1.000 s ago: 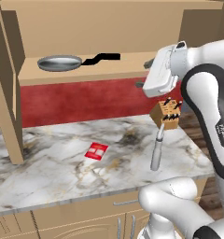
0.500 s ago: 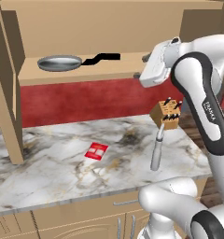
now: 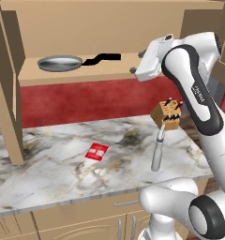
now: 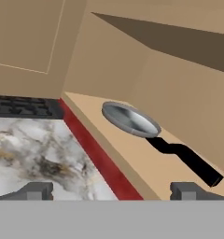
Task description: Pick the pan from the cabinet and place it on the stove. Then turn on the stove burner for the pan.
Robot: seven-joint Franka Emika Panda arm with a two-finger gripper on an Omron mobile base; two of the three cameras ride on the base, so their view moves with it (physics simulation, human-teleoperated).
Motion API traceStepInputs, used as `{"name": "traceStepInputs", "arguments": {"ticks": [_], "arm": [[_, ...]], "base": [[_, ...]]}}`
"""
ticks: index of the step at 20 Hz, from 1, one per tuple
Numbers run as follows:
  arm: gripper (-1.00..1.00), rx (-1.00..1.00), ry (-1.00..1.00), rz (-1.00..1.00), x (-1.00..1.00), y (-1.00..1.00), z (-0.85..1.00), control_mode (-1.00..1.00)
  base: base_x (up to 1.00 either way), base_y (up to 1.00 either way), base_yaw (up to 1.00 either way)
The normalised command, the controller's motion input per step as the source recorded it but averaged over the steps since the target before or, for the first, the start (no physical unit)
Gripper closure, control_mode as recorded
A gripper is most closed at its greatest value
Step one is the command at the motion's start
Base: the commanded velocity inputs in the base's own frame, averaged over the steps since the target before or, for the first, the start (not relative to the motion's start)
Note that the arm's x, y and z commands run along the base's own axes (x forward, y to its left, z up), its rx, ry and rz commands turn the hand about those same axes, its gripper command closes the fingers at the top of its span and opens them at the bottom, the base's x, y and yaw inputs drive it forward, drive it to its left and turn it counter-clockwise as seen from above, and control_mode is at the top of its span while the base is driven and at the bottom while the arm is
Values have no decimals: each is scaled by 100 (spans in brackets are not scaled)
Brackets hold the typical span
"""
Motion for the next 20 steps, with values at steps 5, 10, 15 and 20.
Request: {"name": "traceStepInputs", "arguments": {"ticks": [5, 10, 15, 20], "arm": [[-100, 0, -1, 0, 29, 0, 0, -100], [-100, 0, -1, 0, 22, 0, 0, -100], [-100, 0, 0, 0, 25, 0, 0, -100], [-100, 0, 0, 0, 25, 0, 0, -100]], "base": [[0, 0, 0], [0, 0, 0], [0, 0, 0], [0, 0, 0]]}}
